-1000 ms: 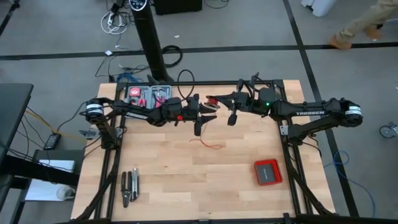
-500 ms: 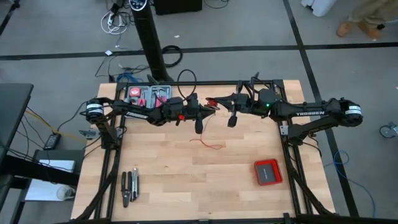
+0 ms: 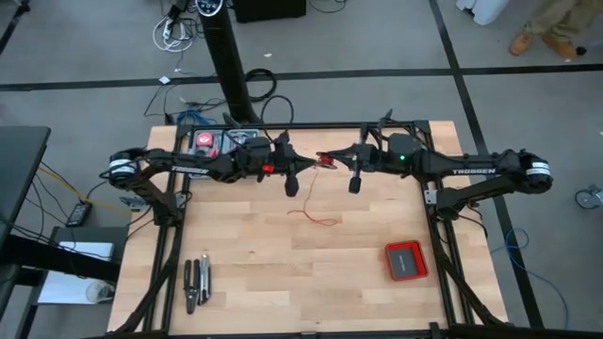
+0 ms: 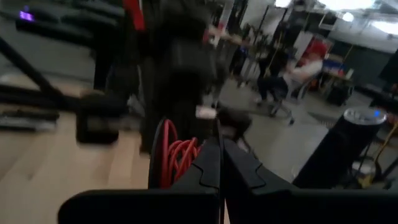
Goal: Coil cords
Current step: Coil the red wire onto the spool
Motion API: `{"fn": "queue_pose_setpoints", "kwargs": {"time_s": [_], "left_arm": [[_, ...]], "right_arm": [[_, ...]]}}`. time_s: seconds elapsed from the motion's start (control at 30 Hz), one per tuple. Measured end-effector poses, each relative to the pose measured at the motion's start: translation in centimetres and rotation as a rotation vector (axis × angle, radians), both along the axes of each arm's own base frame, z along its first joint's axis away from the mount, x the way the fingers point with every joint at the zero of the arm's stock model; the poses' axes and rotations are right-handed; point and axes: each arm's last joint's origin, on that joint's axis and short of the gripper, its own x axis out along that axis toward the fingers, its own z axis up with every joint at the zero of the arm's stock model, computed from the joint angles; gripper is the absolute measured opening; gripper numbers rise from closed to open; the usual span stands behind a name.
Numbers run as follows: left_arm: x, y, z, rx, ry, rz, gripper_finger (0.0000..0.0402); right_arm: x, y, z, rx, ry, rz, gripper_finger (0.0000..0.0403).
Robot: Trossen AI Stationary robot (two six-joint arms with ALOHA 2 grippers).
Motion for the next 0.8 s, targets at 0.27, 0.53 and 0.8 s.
{"fn": "queue_pose_setpoints", "kwargs": {"time_s": [0.27, 0.53, 0.8], "left_arm": [[-0.8, -0.2, 0.9, -0.010, 0.019, -0.011, 0.0000], [-0.8, -0.3, 1.2, -0.016, -0.009, -0.024, 0.0000], [-0.8, -0.3, 1.5, -0.029, -0.038, -0.034, 0.0000]], "right_arm": [[-0.2, -1.0, -0.9, 0.000, 0.094, -0.004, 0.0000], [0.4, -1.8, -2.2, -0.014, 0.170, -0.035, 0.0000], [1.1, -2.1, -2.7, -0.029, 0.176, -0.088, 0.0000]]}}
